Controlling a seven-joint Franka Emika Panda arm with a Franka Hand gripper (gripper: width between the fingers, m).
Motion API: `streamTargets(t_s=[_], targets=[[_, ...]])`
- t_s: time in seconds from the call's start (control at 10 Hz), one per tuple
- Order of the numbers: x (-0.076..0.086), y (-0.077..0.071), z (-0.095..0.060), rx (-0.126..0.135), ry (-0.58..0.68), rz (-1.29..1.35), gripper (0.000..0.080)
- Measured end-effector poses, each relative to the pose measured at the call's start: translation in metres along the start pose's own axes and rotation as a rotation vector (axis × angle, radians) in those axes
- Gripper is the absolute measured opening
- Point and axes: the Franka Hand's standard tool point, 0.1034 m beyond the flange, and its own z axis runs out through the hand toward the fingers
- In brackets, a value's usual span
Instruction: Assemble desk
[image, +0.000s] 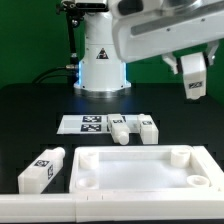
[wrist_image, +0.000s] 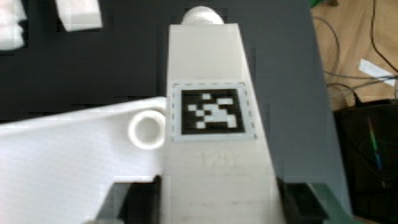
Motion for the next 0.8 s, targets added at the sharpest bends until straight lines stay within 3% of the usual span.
streamTargets(t_s=[0.2,0.3,0.5,0.6,0.8], targets=[[0.009,0.005,-0.003,-0.014,0.152,-0.018,0.0284],[0.019,0.015,-0.005,-0.04,0.226,-0.073,0.0284],[0.056,0.023,-0.031,-0.059,0.362,-0.166,0.0284],[0.067,0.016,-0.04,-0.082,0.444,-0.201,0.0284],[0.069,0.021,-0.036,-0.096,0.584,-0.196,0.0284]])
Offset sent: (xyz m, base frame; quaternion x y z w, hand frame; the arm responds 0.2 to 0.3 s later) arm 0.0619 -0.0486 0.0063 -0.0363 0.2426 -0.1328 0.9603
